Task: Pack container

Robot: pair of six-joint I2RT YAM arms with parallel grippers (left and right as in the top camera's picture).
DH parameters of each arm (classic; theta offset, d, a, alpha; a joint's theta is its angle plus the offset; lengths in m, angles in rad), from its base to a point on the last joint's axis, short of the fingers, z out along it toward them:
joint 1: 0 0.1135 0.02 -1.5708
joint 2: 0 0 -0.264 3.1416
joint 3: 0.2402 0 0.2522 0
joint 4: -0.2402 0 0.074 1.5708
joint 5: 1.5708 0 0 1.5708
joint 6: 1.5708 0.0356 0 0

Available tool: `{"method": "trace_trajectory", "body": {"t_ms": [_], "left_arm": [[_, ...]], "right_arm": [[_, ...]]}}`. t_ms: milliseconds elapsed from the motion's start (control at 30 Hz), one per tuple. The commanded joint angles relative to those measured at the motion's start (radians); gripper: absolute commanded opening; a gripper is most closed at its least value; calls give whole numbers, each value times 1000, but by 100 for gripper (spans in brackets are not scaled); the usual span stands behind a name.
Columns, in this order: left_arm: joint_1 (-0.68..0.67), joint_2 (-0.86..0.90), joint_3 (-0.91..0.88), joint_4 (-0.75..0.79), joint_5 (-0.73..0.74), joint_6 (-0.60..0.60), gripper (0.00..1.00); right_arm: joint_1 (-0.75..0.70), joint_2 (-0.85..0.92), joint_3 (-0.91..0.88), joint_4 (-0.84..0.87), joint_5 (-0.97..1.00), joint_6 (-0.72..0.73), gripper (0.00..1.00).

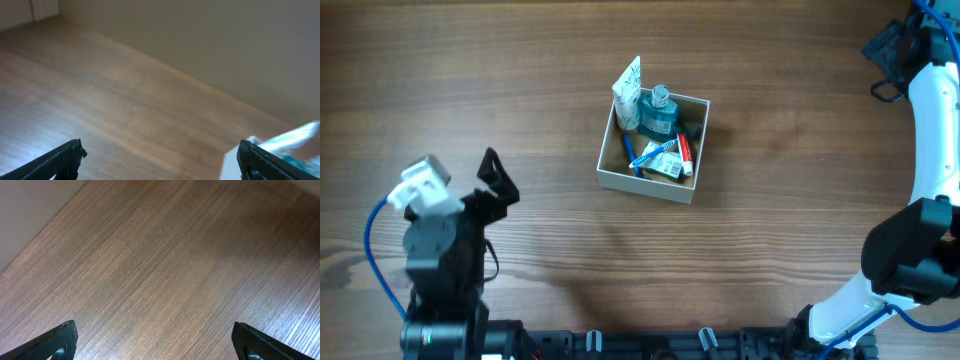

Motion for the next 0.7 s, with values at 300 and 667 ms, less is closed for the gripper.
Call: {"method": "trace_trajectory", "body": {"t_ms": [300,667], "left_arm": [[21,-287,-157,-19,109,71,100],[21,-351,-199,23,210,292,100]], "right_arm": [[0,5,-9,3,25,-6,100],[0,5,-9,3,25,-6,100]]}}
